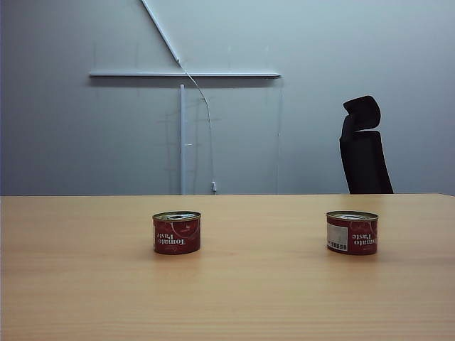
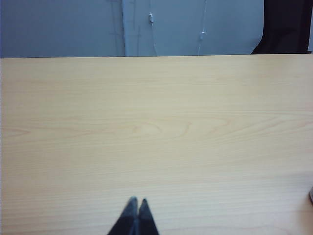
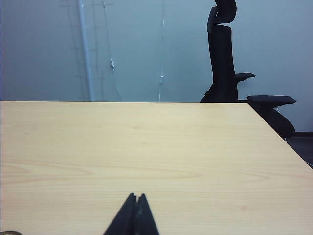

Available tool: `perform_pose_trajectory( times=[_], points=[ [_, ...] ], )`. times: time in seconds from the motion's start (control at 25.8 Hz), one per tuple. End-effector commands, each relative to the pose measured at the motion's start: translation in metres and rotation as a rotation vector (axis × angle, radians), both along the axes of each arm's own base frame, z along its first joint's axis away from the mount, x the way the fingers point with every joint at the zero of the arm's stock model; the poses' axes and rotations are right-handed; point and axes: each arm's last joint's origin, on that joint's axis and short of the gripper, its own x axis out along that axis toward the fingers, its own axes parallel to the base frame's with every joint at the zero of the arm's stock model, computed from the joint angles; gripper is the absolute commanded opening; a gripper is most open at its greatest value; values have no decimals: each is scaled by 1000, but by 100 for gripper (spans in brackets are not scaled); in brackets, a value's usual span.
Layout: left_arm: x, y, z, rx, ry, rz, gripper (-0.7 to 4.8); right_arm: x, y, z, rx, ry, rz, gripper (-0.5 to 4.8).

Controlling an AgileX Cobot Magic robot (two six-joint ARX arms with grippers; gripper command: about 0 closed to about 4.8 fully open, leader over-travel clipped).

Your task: Stack a can of tomatoes on the right onto the can of tomatoes on the left.

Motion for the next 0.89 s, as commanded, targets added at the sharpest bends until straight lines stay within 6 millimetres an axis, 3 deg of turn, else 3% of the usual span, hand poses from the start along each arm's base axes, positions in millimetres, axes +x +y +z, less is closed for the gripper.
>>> perform_pose_trajectory(
  times=[0.04,0.27,0.43,0.7,0.89],
  points=[
    [0,0,2,-1,-9,-2,-4,0,0,0,-2,-15,0,-9],
    [0,0,2,-1,-8,-3,-4,0,0,0,-1,-15,2,-9],
    [0,-5,1,2,4,-40,-4,0,0,1,89,-27,17,-9],
    [-1,-34,-9,33,127,-314,-4,-2,3,10,357,-80,132,-9],
    [-8,-50,-13,57,165,-483,-4,-3,8,14,347,31,266,-9]
  ],
)
